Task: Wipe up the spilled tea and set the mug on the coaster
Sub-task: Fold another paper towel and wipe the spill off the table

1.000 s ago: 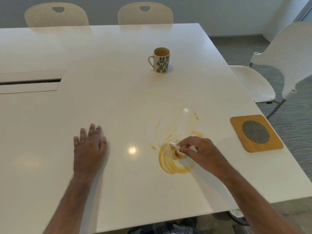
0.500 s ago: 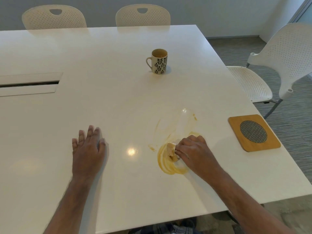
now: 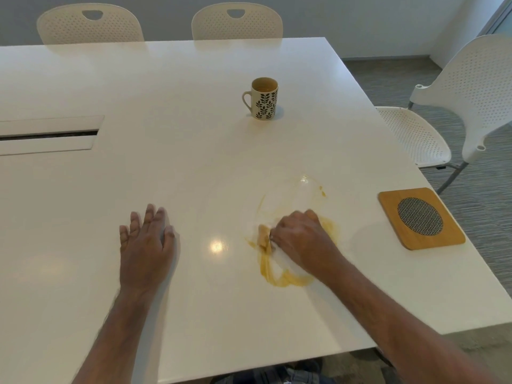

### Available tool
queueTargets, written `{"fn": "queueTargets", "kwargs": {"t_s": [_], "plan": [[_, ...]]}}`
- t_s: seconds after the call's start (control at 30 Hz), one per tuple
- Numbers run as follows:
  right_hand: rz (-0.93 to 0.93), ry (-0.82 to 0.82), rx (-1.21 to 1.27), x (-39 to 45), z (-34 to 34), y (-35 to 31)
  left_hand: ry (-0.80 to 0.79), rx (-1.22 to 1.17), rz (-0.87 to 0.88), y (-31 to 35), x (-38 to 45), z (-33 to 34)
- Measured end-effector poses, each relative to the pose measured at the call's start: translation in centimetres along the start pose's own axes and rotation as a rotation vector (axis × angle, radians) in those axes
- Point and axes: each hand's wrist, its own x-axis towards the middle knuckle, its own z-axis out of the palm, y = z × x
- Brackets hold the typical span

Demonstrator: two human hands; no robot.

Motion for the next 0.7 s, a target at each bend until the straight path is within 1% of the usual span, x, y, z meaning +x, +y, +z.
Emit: {"fn": "queueTargets", "kwargs": {"t_s": [0.1,0.17,0.23,0.33,0.4,0.47,0.53,0.6,0.67,0.7], "plan": [[0.137,-0.028,0.028,2.5,0.0,1.6,-0.002,0.011,0.002,-0.1,0.1,0.1],[0.138,-0.033,0.056,2.7,0.1,1.3,0.002,0.016,-0.001,-0.1,0.1,0.2],[0.078,-0.034,0.107,1.9,0.1,-0.3,0.003,0.019,0.000,-0.3,0.1,0.3],[-0.096,-0.096,0.193,-1.1,0.3,-2.7,-0.001,0.010,-0.003,-0.2,0.2,0.2],[-0.175,-0.146,0.230,-3.1,0.0,-2.8,-0.002,0.004,-0.003,-0.2,0.2,0.2],[-0.187,-0.137,0.203,-3.7,-0.3,-1.4,-0.003,0.002,-0.001,-0.3,0.2,0.2],[-0.109,-0.071,0.147,-3.2,-0.7,1.0,0.002,0.001,0.000,-0.3,0.2,0.2],[0.051,-0.011,0.123,-2.1,-1.1,3.5,0.001,0.003,-0.001,-0.2,0.1,0.2],[0.180,-0.024,0.128,-1.4,-1.4,4.8,0.001,0.011,0.000,-0.1,0.1,0.2],[0.209,-0.028,0.136,-1.1,-1.3,4.7,0.002,0.013,-0.001,-0.1,0.1,0.2]]}}
